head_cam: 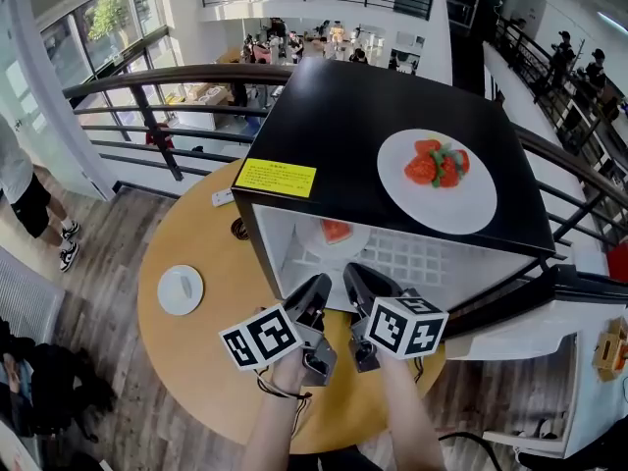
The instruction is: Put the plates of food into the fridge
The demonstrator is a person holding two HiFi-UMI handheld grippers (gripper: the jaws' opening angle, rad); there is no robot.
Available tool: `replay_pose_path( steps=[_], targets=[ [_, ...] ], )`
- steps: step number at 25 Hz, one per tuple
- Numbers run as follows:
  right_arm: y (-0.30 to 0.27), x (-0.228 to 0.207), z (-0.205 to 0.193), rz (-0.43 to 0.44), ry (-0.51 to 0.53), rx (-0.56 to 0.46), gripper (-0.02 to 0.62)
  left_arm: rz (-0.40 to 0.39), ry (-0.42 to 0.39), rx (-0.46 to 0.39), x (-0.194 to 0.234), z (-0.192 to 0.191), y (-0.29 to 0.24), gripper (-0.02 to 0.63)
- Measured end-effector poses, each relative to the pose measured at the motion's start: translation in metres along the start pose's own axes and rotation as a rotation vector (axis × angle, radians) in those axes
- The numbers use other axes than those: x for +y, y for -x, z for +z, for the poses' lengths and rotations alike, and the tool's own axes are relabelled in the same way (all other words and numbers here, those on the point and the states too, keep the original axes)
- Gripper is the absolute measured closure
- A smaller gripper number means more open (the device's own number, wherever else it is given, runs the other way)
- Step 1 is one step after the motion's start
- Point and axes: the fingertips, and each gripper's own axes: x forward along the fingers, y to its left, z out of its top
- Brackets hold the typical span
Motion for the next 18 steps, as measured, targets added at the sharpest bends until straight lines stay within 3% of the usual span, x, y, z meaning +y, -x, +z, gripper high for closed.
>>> replay_pose_path(
  steps=[3, 9, 15, 18],
  targets=[
    [0.028, 0.008, 0.014, -0.005, 0.03, -0.104, 0.583, -0.013, -0.116, -0.021, -0.013, -0.002, 0.01, 0.534],
    [0.099, 0.026, 0.024, -0.081, 0.175, -0.284, 0.583, -0.042, -0.436, -0.112, -0.057, -0.007, 0.047, 0.535],
    [0.149, 0.037, 0.018, -0.127, 0.191, -0.371, 0.583, -0.024, -0.69, -0.172, -0.096, -0.02, 0.085, 0.571],
    [0.167, 0.038, 0.016, -0.157, 0.2, -0.403, 0.583, -0.01, -0.773, -0.188, -0.108, -0.029, 0.1, 0.59]
  ],
)
